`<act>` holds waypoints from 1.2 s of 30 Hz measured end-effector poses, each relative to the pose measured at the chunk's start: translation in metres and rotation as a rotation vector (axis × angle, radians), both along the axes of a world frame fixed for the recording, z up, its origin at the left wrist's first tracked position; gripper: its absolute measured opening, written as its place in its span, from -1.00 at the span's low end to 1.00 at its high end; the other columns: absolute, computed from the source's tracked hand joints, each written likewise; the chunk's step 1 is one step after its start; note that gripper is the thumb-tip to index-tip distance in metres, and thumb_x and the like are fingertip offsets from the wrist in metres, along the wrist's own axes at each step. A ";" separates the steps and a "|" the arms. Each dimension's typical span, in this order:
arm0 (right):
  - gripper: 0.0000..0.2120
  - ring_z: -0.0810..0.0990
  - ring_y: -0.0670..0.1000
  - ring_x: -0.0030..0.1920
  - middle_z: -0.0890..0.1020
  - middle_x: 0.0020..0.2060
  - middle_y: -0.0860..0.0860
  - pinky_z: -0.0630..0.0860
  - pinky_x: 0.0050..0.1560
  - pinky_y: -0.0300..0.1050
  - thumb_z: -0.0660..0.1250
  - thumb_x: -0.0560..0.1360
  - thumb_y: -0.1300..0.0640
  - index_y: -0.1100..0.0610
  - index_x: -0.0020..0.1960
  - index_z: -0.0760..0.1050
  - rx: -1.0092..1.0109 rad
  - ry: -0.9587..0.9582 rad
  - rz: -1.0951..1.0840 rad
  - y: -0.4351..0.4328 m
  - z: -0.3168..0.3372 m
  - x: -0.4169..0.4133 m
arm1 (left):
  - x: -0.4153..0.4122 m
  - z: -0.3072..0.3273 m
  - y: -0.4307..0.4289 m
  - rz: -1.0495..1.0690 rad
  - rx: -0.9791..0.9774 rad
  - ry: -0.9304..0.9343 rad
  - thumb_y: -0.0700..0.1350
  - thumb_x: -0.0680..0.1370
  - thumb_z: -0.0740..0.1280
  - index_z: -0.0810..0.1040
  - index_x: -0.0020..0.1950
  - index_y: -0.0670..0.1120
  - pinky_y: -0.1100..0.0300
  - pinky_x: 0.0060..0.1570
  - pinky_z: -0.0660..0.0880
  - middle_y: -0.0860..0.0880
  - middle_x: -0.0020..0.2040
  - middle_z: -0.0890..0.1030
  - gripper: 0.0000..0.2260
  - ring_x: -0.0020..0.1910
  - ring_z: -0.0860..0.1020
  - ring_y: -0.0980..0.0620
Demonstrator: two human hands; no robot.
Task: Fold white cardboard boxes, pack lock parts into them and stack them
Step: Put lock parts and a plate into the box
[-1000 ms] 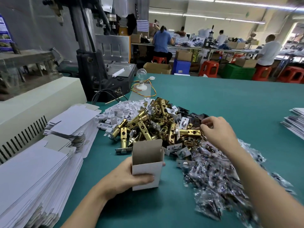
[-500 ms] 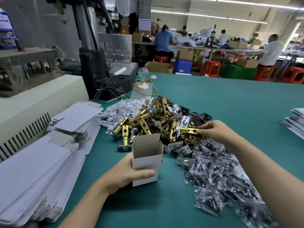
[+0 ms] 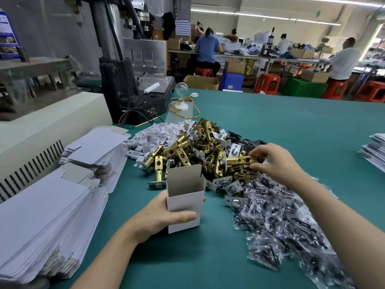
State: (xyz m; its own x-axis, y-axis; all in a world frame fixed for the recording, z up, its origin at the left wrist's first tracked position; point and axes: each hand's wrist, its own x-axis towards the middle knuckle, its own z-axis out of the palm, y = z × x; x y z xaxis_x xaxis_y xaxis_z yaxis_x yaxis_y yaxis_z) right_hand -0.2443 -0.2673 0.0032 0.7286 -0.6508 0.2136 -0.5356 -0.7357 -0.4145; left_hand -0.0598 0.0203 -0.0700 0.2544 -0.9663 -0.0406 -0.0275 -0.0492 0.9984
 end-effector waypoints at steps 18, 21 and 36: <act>-0.81 0.77 0.03 -0.15 0.77 -0.16 0.02 0.67 -0.19 -0.21 0.52 0.39 0.00 0.05 -0.05 0.67 0.353 -0.661 0.434 0.095 0.108 0.023 | -0.003 0.000 -0.004 0.123 -0.003 -0.014 0.06 0.30 0.64 0.51 0.35 0.08 0.34 0.10 0.56 0.19 0.17 0.72 -0.35 0.19 0.66 0.20; -0.82 0.73 -0.10 -0.22 0.76 -0.18 -0.02 0.60 -0.21 -0.33 0.54 0.40 0.04 0.09 -0.06 0.68 0.343 -0.603 0.525 0.123 0.095 0.035 | -0.003 0.001 -0.004 0.083 -0.042 -0.023 0.00 0.36 0.64 0.59 0.34 0.16 0.26 0.19 0.56 0.07 0.28 0.69 -0.44 0.29 0.64 0.08; -0.78 0.41 -0.05 0.01 0.49 -0.05 -0.06 0.38 -0.04 -0.13 0.62 0.34 -0.10 0.02 -0.18 0.70 -0.235 -0.212 0.518 0.143 0.038 0.050 | 0.002 -0.003 -0.007 0.004 -0.078 -0.070 -0.25 0.49 0.55 0.52 0.40 -0.07 -0.02 0.35 0.54 -0.18 0.33 0.62 -0.49 0.37 0.57 -0.15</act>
State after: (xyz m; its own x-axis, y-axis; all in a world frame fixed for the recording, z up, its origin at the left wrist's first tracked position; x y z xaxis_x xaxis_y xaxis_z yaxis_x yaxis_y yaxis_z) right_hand -0.1942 -0.1246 0.0408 0.8639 -0.1411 0.4835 -0.0074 -0.9634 -0.2680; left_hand -0.0577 0.0134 -0.0727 0.2577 -0.9648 0.0530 -0.0975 0.0286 0.9948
